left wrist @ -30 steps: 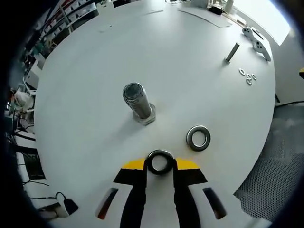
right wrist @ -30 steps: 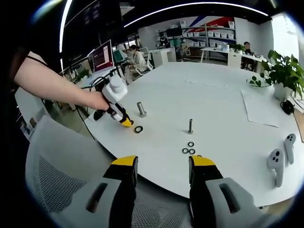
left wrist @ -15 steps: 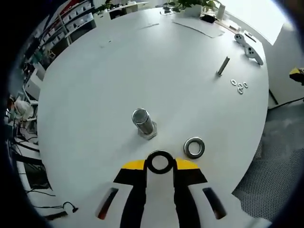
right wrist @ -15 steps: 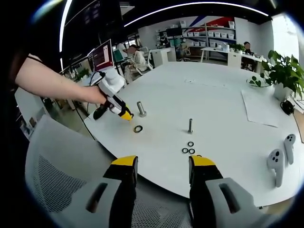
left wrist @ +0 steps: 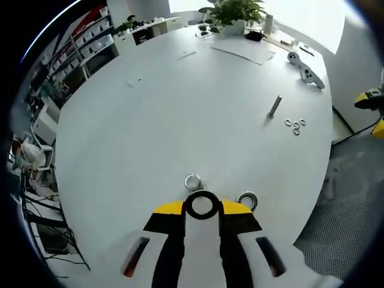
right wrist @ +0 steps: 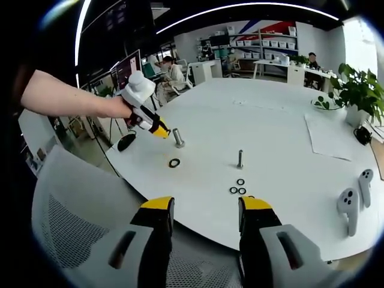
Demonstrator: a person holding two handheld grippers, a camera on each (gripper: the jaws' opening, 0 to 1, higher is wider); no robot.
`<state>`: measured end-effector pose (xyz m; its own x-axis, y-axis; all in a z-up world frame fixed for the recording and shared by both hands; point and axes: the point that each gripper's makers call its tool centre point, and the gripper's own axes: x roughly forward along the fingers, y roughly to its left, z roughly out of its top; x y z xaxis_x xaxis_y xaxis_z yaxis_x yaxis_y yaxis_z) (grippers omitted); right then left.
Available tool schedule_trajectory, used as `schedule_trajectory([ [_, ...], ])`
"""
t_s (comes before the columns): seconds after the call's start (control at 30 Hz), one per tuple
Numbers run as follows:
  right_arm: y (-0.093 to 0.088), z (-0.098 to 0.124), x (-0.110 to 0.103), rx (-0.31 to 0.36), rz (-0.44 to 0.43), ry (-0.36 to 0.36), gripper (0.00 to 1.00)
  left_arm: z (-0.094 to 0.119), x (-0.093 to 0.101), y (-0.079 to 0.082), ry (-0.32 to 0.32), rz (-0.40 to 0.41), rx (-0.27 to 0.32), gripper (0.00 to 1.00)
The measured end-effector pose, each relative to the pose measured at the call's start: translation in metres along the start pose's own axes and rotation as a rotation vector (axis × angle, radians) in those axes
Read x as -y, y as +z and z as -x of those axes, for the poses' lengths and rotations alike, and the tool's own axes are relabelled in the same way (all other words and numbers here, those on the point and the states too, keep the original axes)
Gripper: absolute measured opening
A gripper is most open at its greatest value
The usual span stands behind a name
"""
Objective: Place the washer onto the threaded stud by aligning its center hole with the stud, sliding it down to the base, and recovering from edge contact or off-axis alignment until the washer reaches the visible bottom stop.
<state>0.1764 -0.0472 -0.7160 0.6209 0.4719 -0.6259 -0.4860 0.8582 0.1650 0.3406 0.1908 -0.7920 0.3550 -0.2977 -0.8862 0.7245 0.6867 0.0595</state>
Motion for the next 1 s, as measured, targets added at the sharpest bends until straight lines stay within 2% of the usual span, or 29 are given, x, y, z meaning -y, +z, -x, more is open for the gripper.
schedule_trajectory([
  [0.13,0.000,0.000,0.000,0.001,-0.001,-0.001,0.45,0.000,-0.003,0.010,0.007,-0.030,0.004,0.18],
  [0.33,0.001,0.001,0.001,0.009,-0.005,-0.005,0.45,-0.005,-0.006,0.016,0.009,-0.054,-0.013,0.18],
  [0.67,0.000,0.001,0.001,0.004,-0.004,-0.007,0.45,-0.017,-0.010,0.017,0.007,-0.100,-0.056,0.18],
  [0.8,0.005,0.003,0.004,0.031,-0.008,-0.017,0.45,-0.021,-0.009,0.016,0.002,-0.109,-0.067,0.18],
  [1.0,0.000,0.000,0.002,0.001,0.006,-0.008,0.45,-0.027,-0.005,0.012,-0.002,-0.145,-0.092,0.19],
])
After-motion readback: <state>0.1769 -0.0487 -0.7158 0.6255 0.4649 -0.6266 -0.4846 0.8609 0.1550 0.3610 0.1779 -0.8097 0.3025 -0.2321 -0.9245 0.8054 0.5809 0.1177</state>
